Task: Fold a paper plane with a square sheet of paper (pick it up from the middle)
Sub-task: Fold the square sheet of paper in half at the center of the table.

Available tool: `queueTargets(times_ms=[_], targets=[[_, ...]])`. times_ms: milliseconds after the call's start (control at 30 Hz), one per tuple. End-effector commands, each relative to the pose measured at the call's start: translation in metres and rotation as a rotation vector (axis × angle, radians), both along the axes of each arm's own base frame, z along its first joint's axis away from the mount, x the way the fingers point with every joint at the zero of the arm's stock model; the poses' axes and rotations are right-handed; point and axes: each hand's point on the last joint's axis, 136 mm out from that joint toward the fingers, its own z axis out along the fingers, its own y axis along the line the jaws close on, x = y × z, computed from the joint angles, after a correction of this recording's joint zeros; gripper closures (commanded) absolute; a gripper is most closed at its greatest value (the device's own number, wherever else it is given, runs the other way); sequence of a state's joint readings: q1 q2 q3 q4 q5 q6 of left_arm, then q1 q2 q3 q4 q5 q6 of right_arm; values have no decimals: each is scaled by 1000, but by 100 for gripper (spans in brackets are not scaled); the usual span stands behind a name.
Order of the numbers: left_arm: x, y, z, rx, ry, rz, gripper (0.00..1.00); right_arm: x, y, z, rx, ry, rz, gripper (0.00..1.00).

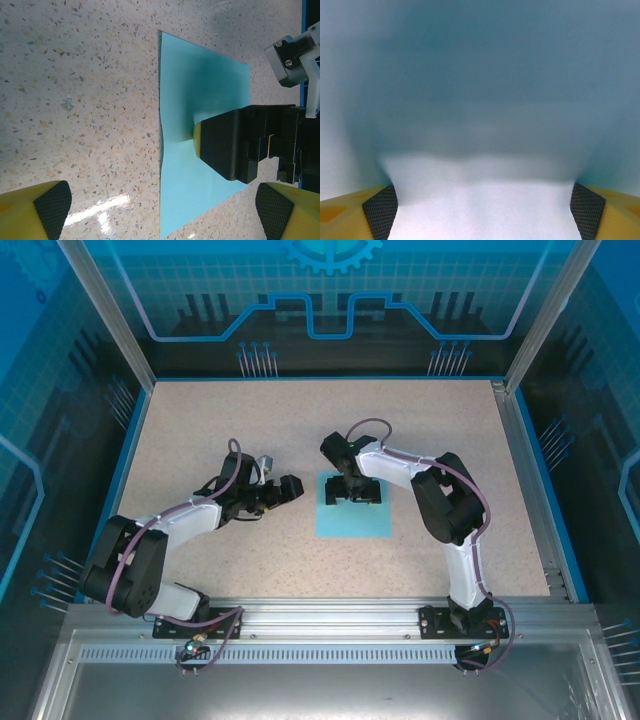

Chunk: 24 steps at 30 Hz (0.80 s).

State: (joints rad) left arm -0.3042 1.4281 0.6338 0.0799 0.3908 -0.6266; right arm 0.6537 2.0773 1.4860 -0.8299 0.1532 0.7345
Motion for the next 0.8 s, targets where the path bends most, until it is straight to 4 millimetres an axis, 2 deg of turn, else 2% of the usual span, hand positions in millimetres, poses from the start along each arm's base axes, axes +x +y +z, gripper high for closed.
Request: queueTargets(times_ms=[0, 233, 500, 567, 667, 767], targets=[[1, -7, 8, -7, -13, -36, 1, -18, -2, -26, -4, 90, 12, 12], [1, -7, 8, -7, -13, -36, 1, -13, 0, -19, -1, 77, 16, 8], [2, -7, 10, -7, -13, -33, 1, -12, 4, -16, 24, 70, 16, 13], [2, -7, 9, -6, -11, -34, 1, -10, 5, -11, 36, 55, 17, 19], [3, -8, 10, -6, -12, -33, 1, -6, 7, 0, 50, 25, 17, 21], [3, -8, 11, -6, -13, -31, 1, -3, 7, 10, 59, -1, 25, 30]])
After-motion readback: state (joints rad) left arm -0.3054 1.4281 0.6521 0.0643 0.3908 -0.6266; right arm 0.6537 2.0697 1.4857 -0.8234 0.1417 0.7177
